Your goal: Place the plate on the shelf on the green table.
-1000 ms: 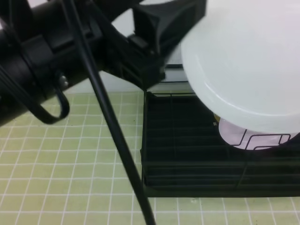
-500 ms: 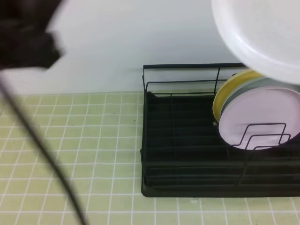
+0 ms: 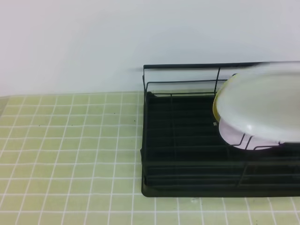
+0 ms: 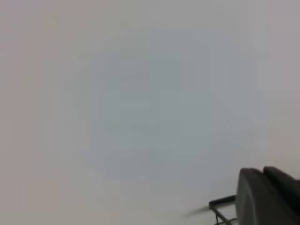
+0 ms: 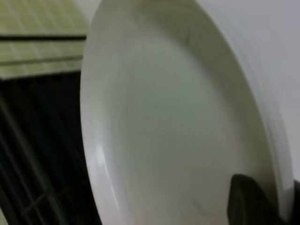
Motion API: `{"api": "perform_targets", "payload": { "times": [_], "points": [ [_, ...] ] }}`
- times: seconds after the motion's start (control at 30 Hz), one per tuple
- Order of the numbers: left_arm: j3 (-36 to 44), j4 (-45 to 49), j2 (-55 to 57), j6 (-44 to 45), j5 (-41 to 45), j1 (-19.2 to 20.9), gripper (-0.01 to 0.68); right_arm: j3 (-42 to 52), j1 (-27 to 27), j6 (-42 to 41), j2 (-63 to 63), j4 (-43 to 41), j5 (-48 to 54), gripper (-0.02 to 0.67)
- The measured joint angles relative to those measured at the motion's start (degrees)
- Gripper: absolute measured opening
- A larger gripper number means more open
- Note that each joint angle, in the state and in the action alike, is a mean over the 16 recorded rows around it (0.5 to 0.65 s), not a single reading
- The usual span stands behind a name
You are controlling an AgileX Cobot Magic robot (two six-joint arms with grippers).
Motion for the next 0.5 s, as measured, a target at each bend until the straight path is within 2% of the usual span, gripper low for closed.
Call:
{"api": "perform_targets", "payload": {
  "times": [0.2, 0.5],
  "points": [
    [6.04, 0.0, -4.12, 0.45, -1.07, 0.0, 0.0, -4.64, 0.0, 1.41, 8.46, -12.55, 3.07, 0.078],
    [9.92, 0.0, -5.44, -0.84, -1.96, 0.0, 0.0, -10.76, 0.0, 0.27, 20.26, -22.55, 2.97, 0.077]
  ]
}}
